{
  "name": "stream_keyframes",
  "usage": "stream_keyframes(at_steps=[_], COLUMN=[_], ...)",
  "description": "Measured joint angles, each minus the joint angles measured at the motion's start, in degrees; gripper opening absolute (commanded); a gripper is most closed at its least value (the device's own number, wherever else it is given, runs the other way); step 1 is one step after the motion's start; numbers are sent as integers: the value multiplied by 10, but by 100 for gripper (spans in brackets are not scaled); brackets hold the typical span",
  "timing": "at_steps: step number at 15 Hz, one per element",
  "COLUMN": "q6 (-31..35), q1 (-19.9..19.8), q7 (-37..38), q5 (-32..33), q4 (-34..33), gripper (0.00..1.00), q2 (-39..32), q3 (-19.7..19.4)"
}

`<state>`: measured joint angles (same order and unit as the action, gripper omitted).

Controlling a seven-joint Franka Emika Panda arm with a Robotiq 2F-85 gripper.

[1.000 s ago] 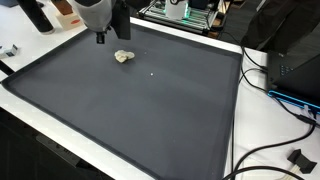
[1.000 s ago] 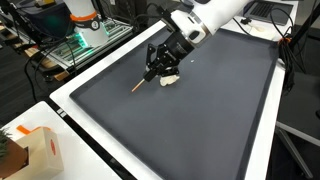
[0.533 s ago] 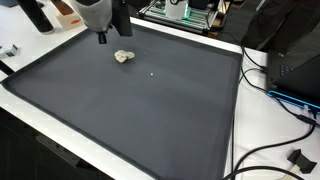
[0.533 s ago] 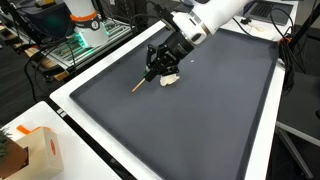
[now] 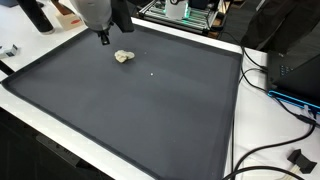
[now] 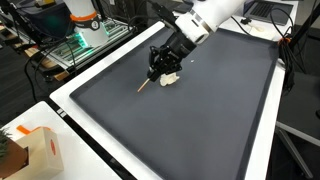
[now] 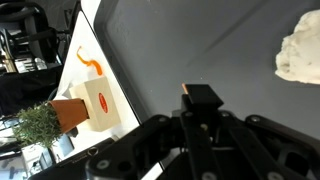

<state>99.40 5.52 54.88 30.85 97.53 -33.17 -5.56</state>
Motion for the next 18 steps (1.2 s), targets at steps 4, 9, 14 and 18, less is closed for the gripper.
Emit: stream_keyframes(at_steps=[4,9,14,18], q6=[11,29,50,81], q1=[-3,-3,-3,-4], q7=[-40,-76,-102,-129], q5=[-27,-52,-62,-77], q4=[6,18,38,64], gripper=[3,3,3,3], q2=[10,28,54,87], q3=[0,0,0,2])
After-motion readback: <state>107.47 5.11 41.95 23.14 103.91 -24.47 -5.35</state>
